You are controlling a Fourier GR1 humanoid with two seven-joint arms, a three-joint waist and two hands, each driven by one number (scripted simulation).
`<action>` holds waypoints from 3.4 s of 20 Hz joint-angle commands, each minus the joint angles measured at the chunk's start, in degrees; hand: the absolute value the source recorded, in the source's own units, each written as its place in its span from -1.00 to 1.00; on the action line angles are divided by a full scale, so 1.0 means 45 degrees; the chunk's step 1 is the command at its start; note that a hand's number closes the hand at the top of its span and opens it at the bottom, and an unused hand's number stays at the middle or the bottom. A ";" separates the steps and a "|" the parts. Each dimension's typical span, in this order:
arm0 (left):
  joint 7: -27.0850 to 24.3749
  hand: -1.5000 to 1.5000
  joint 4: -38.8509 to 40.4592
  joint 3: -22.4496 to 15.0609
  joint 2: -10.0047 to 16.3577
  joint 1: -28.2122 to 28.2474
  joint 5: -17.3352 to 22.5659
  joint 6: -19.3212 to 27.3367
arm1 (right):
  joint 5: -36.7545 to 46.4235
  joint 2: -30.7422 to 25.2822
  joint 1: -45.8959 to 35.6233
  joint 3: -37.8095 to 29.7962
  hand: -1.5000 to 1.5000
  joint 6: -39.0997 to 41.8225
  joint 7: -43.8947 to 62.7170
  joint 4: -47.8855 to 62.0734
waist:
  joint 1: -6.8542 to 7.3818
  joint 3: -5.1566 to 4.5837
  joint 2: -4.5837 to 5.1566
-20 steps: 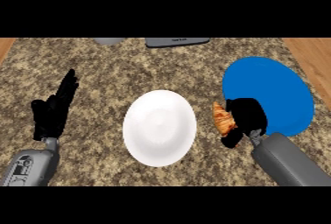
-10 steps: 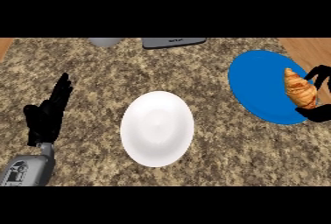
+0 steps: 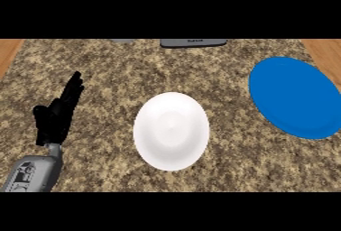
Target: Pick the croissant from the plate and place it in the plate
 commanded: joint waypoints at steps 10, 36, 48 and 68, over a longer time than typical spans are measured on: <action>0.0556 0.00 -0.0329 -0.0323 -0.0508 -0.0477 -0.0423 -0.0293 | 0.0985 0.1595 -0.2985 0.0964 1.00 0.1997 -0.1064 0.2919 | 0.0861 -0.0078 0.0034; 0.0645 0.00 -0.0070 0.0124 -0.0672 -0.1026 -0.0813 -0.0716 | 0.2025 0.5754 -0.5224 0.0387 -1.00 0.1545 -0.1035 0.7818 | 0.0809 -0.0055 0.0068; 0.0702 0.00 0.0230 0.0298 -0.0766 -0.1403 -0.0971 -0.0609 | -0.0872 0.2020 -0.4774 -0.3081 -1.00 0.4095 -0.0816 0.9982 | 0.0827 -0.0027 0.0170; 0.0188 0.00 0.0076 0.0010 -0.1280 -0.0897 -0.0985 -0.0734 | -0.0882 0.0170 -0.3172 -0.3345 -1.00 0.5912 -0.2057 1.0692 | 0.1285 0.0088 0.0320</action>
